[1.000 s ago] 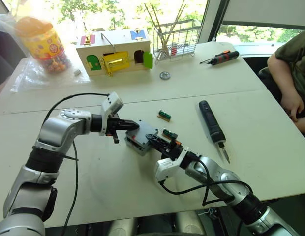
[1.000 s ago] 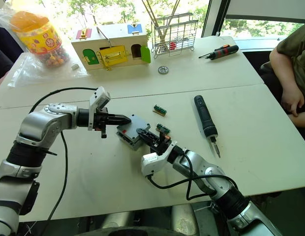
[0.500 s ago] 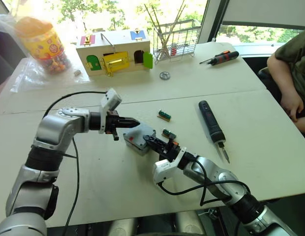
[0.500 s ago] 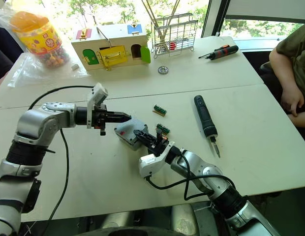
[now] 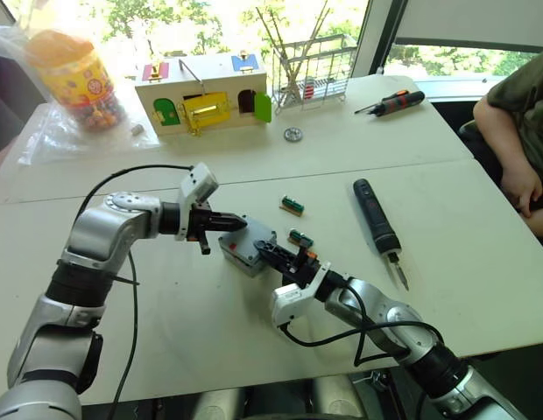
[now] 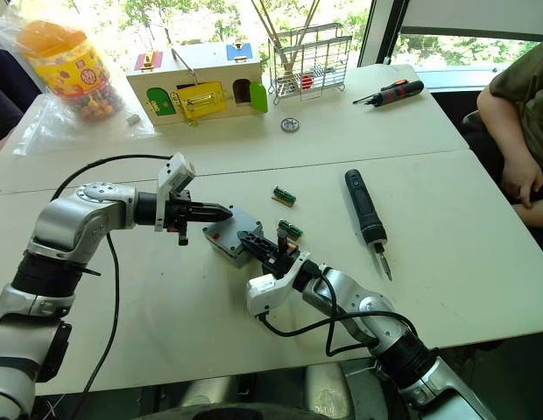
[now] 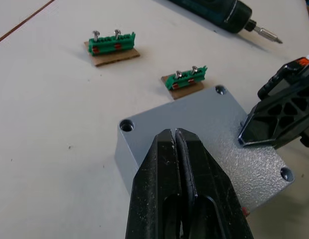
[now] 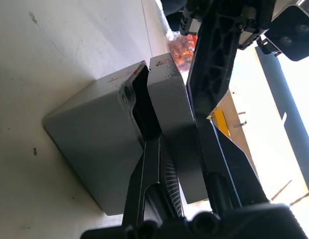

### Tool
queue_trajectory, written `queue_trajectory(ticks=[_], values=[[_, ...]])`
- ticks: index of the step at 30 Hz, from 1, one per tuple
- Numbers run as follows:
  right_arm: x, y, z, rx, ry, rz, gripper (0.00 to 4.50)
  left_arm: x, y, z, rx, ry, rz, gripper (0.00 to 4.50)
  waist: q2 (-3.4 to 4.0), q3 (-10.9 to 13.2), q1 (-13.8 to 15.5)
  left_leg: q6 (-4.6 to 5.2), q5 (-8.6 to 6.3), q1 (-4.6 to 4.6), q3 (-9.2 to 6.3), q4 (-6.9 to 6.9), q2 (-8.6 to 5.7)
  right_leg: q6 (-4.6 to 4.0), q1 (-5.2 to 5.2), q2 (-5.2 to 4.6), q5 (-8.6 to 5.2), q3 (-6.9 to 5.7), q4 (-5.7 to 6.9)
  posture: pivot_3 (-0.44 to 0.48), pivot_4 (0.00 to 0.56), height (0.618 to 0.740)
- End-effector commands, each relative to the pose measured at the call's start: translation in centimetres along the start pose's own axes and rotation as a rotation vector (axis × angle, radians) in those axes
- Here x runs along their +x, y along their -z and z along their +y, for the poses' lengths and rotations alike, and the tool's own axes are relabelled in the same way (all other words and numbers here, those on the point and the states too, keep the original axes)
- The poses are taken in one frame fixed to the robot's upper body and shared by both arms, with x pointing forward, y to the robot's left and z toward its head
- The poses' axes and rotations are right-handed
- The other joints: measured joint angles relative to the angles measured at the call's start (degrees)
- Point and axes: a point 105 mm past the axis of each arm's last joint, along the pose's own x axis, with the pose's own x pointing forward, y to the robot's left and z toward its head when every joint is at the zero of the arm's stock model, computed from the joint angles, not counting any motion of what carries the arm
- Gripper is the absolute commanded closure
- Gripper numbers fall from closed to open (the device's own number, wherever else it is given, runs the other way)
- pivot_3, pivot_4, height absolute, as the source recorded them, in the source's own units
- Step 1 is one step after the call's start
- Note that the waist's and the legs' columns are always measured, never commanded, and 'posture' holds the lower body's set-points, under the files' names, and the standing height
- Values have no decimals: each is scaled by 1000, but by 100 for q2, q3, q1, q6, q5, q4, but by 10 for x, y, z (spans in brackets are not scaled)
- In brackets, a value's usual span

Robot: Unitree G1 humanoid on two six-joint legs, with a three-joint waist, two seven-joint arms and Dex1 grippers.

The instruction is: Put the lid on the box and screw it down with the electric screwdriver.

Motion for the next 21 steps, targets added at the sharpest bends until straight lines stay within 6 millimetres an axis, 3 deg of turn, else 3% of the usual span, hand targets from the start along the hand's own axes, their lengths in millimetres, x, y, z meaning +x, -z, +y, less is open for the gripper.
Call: queue_trajectory(ticks=[1, 14, 16, 21], values=[[1, -1, 6, 0, -29, -1, 4362, -5, -13, 0, 37, -4, -31, 4451, 0, 0, -1, 0, 0, 0, 0, 0, 0, 0, 0, 0, 0, 0, 0, 0, 150, 740], [-3, -6, 19, 44, -103, -26, 4362, 6, 23, -1, 116, -1, 130, 4451, 3, -48, 16, 0, 0, 25, 0, -7, 0, -1, 28, 0, -1, 1, -2, 0, 150, 740], [-5, -6, 18, 61, -102, -25, 3311, 9, 28, -1, 112, 0, 141, 4500, 1, -52, 24, 2, -1, 40, 0, -12, 0, -1, 43, 0, -1, 1, -10, 0, 150, 740], [-9, -5, 16, 53, -101, -22, 1197, 13, 40, -2, 105, -2, 176, 4500, -4, -118, 41, 9, -6, 100, -1, -33, 2, 0, 88, 1, -3, 1, -36, 0, 150, 740]])
